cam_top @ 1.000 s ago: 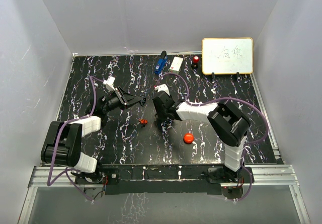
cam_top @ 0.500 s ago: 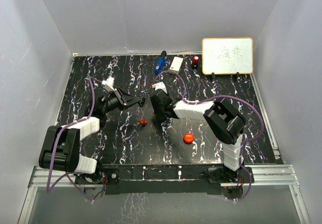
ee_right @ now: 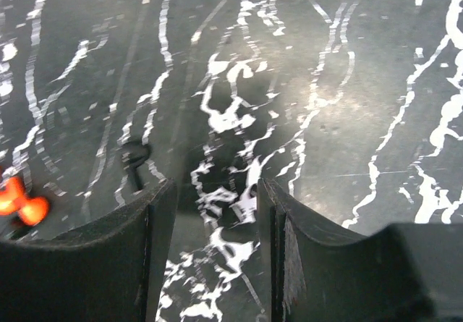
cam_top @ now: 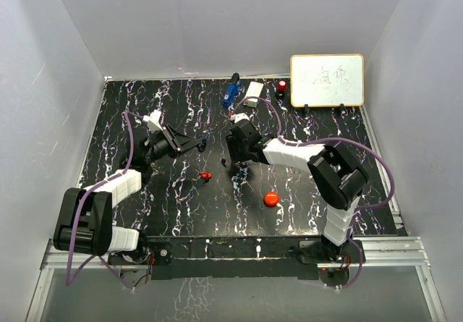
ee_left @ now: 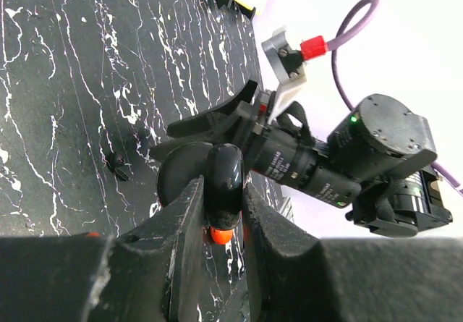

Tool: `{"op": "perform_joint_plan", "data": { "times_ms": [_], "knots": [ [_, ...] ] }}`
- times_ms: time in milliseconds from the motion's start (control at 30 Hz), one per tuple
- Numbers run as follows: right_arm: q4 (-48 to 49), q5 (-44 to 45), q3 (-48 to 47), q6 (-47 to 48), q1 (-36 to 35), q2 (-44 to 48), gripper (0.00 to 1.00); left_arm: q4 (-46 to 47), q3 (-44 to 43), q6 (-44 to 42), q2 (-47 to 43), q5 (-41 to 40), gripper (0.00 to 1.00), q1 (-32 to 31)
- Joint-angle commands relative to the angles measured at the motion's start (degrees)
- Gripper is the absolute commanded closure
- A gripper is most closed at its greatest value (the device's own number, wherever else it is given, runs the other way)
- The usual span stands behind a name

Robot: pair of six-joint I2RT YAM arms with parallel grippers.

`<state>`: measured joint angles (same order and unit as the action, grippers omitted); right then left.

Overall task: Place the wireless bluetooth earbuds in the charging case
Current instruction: Pick up the earbud from the center of the board.

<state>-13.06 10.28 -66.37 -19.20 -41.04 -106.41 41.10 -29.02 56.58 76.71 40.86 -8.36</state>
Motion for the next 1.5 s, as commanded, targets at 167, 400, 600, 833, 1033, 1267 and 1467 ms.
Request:
{"op": "perform_joint_plan", "data": {
  "times_ms": [167,400,600,833,1033,1267,1467],
  "knots": [
    [3.3,-12.0,-0.3,0.6,-0.9,3.3,0.54,1.9,-0.1,0.5,-0.4,-0.1,1.00,0.3],
    [3.2,-10.3,-1.1,0.5,-2.1,1.3,0.54,1.7,0.1,0.5,-0.8,-0.1,1.00,0.4],
    [2.9,-8.1,-2.1,0.5,-3.2,-0.3,0.54,1.0,0.2,0.3,-1.2,-0.3,1.00,0.5],
    [2.3,-5.5,-2.8,0.7,-4.3,-1.1,0.54,1.0,0.3,0.4,-1.2,-0.2,1.00,0.9],
    [1.7,-1.6,-3.1,1.4,-5.5,-2.6,0.55,1.2,0.6,0.5,-1.1,-0.1,1.00,1.0],
    [0.8,3.3,-4.4,2.1,-7.1,-5.2,0.56,0.3,0.1,0.1,-1.4,0.3,1.00,1.8],
    [-0.9,7.8,-4.5,2.3,-7.5,-5.5,0.56,0.3,0.0,0.0,-1.2,0.5,1.00,2.0]
  ]
}}
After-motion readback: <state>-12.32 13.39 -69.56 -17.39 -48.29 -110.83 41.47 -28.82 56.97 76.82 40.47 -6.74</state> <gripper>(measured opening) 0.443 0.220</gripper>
